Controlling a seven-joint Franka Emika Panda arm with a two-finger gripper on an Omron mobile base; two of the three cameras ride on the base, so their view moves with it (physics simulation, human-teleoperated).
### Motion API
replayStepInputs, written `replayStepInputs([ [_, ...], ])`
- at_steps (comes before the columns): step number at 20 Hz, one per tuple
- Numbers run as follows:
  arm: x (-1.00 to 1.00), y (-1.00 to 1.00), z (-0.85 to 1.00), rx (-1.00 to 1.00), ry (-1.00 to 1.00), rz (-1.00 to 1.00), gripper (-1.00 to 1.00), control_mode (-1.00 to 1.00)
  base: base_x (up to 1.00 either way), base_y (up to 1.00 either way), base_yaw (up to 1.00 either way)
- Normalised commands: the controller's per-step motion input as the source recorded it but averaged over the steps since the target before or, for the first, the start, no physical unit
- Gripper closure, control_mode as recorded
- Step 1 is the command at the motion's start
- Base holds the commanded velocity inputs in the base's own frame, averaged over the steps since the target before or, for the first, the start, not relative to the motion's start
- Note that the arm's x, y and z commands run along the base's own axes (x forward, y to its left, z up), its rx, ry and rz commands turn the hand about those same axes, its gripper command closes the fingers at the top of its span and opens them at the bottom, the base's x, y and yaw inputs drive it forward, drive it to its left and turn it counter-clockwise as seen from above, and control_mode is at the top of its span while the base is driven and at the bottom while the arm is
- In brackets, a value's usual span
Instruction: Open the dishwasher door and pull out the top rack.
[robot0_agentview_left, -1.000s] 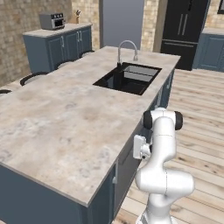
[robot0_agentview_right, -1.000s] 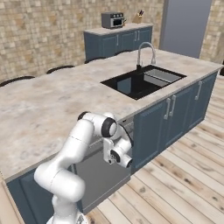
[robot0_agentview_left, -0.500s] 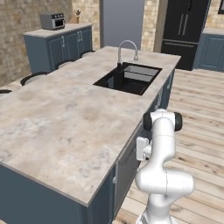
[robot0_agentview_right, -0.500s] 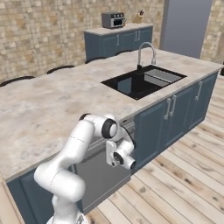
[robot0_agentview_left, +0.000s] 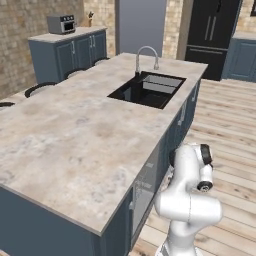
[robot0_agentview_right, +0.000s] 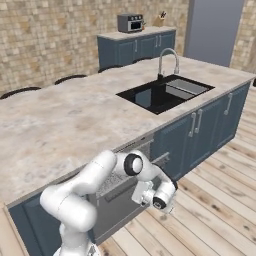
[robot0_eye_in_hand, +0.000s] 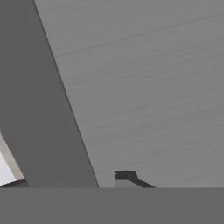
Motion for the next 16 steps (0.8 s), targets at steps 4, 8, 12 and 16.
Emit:
replayStepInputs([
  [4, -0.15, -1.00, -1.00, 0.00, 0.27, 0.09, 1.00, -1.00, 0.00, 0.00, 0.00],
  [8, -0.03, -1.00, -1.00, -0.03, 0.29, 0.09, 1.00, -1.00, 0.00, 0.00, 0.00],
  [12, 0.00, -0.95, -1.00, -0.17, 0.29, 0.08, 1.00, -1.00, 0.00, 0.00, 0.00],
  [16, 0.00, -0.89, -0.78, -0.16, 0.26, 0.08, 1.00, -1.00, 0.00, 0.00, 0.00],
])
